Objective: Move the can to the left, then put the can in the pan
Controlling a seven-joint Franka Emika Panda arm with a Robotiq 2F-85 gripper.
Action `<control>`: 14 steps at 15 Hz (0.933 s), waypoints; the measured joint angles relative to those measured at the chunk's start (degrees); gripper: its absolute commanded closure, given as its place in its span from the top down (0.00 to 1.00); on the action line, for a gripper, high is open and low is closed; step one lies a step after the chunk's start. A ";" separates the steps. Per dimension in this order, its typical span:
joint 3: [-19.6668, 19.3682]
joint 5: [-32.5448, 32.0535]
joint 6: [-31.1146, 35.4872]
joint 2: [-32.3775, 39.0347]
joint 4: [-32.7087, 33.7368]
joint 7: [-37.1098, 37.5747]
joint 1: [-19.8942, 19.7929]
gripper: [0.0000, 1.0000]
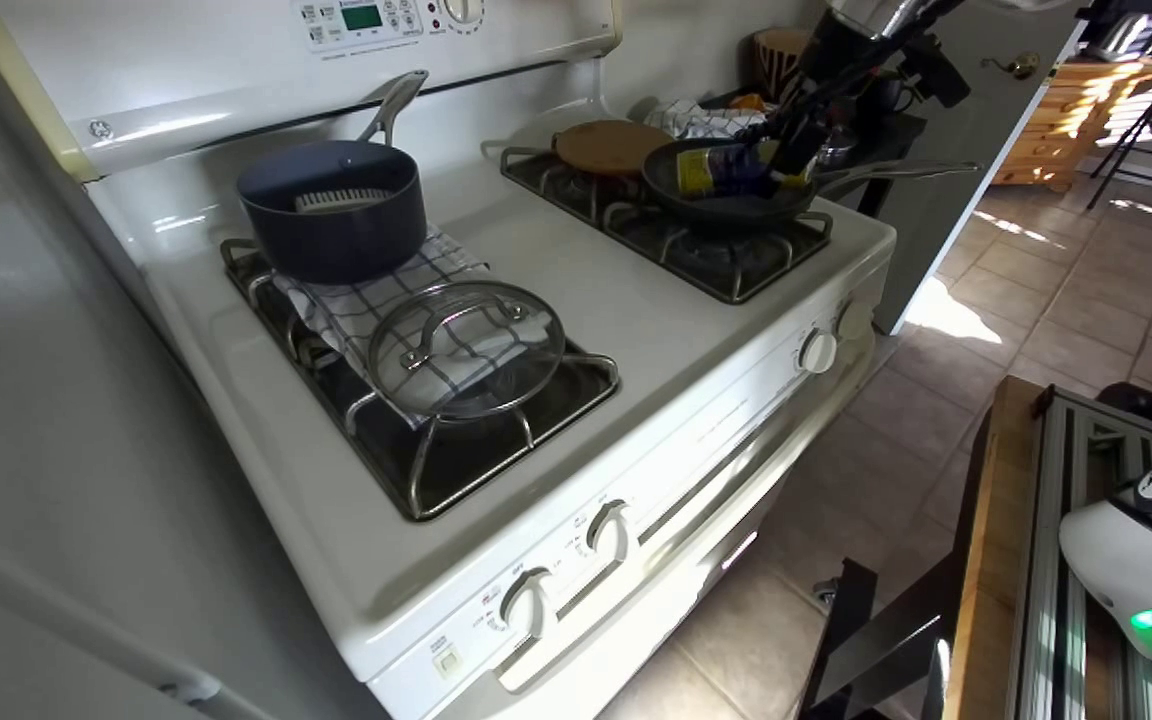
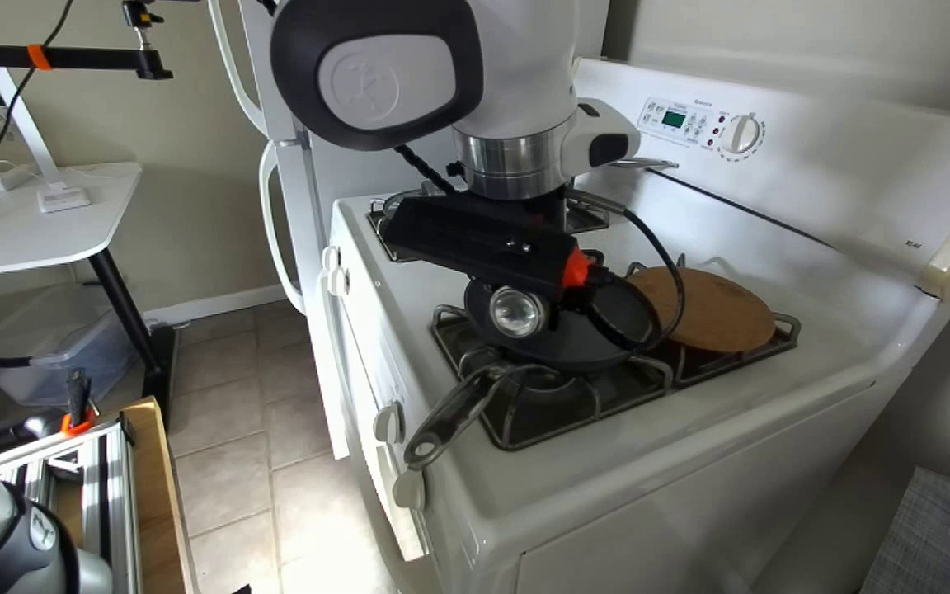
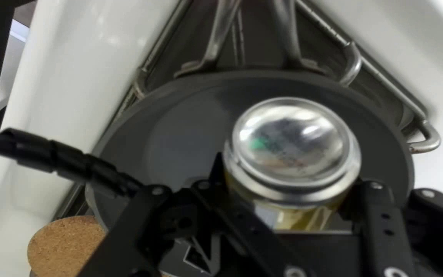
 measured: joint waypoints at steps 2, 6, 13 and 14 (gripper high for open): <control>-0.16 0.00 0.72 -0.69 -1.48 0.64 0.09 0.36; -0.39 0.00 3.04 -1.31 -3.29 1.71 0.41 0.36; -0.50 0.00 7.49 -0.44 -4.15 3.85 1.44 0.36; -0.54 0.00 7.49 -0.43 -4.15 4.07 1.56 0.36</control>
